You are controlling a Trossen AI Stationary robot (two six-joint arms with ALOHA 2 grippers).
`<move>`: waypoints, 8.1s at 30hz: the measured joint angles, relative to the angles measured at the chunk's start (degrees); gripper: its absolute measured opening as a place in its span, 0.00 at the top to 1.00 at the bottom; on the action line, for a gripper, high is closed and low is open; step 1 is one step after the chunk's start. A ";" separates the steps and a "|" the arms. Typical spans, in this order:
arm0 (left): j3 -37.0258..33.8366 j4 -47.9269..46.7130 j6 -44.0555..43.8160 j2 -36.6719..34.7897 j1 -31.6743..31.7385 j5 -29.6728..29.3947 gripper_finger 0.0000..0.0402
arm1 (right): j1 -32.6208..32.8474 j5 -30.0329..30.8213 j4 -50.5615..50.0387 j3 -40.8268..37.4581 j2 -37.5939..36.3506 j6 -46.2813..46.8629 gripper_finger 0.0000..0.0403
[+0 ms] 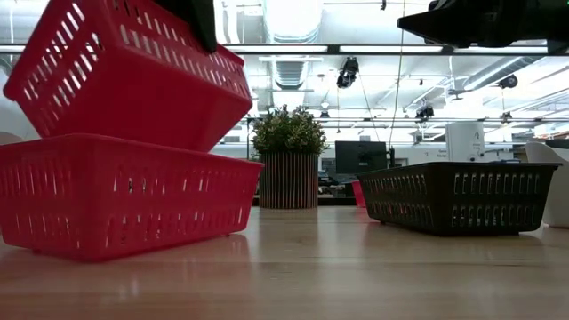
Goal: Stack baskets by color
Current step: Stack the middle red bin on the bottom red bin, then stack the top white bin on the bottom left white bin
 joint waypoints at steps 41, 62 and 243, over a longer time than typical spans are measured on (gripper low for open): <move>-4.13 6.97 28.76 -3.04 3.23 -8.04 0.93 | 0.00 0.02 -0.05 0.11 0.00 -0.55 0.98; -12.28 11.96 36.95 -3.91 6.42 -1.20 0.99 | 0.00 0.04 -0.46 0.11 0.02 -0.58 0.98; -59.82 48.56 97.05 -39.14 29.92 1.76 0.57 | -2.34 0.31 -8.98 17.22 32.63 23.57 0.58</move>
